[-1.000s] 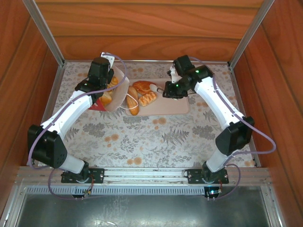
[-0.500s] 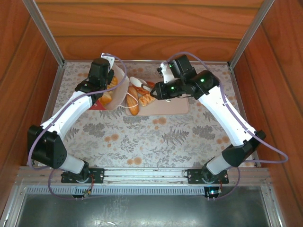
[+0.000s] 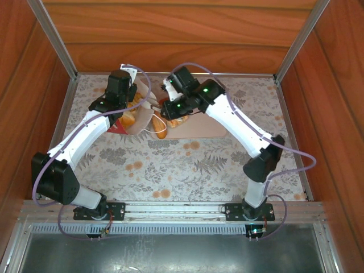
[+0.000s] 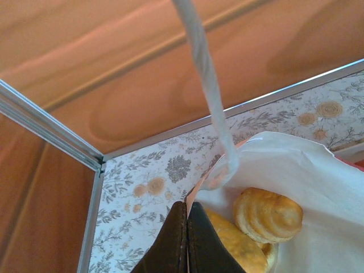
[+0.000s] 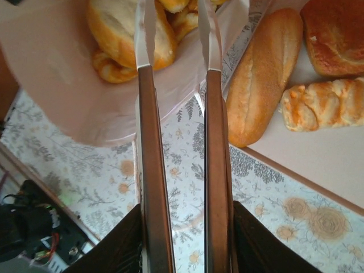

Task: Take the fake bread out of the paper bag

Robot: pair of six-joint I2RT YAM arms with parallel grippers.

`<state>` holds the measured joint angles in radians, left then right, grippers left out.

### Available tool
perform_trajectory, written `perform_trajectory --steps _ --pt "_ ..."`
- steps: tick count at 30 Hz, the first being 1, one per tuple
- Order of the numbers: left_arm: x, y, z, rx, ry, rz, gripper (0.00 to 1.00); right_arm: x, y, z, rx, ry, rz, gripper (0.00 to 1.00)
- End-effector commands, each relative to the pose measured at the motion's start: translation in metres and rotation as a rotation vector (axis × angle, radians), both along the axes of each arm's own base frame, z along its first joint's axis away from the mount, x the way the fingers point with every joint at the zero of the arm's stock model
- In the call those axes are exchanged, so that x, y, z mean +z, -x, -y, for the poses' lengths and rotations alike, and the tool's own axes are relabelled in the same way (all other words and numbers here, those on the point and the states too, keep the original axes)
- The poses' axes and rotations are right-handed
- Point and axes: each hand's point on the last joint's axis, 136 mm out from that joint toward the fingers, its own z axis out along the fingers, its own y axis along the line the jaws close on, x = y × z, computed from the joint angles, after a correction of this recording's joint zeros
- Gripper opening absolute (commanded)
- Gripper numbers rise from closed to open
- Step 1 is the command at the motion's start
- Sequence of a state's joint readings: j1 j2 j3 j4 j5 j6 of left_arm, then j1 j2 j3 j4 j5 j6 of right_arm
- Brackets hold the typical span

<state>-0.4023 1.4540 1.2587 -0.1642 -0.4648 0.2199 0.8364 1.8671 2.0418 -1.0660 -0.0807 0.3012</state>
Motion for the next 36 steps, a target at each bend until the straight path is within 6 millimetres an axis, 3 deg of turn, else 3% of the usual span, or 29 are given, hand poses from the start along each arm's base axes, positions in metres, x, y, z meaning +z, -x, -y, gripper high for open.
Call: perform_trajectory --steps 1,11,36 --pt "0.015 0.006 0.003 -0.010 0.043 0.038 0.00 0.007 -0.008 -0.008 0.007 0.045 0.086 0.38" --pt "0.011 0.005 0.007 -0.024 0.055 0.025 0.00 -0.012 -0.031 -0.020 -0.055 0.128 0.114 0.39" --pt "0.009 0.006 0.015 -0.059 0.071 0.016 0.00 -0.027 -0.062 -0.037 -0.073 0.173 0.177 0.40"
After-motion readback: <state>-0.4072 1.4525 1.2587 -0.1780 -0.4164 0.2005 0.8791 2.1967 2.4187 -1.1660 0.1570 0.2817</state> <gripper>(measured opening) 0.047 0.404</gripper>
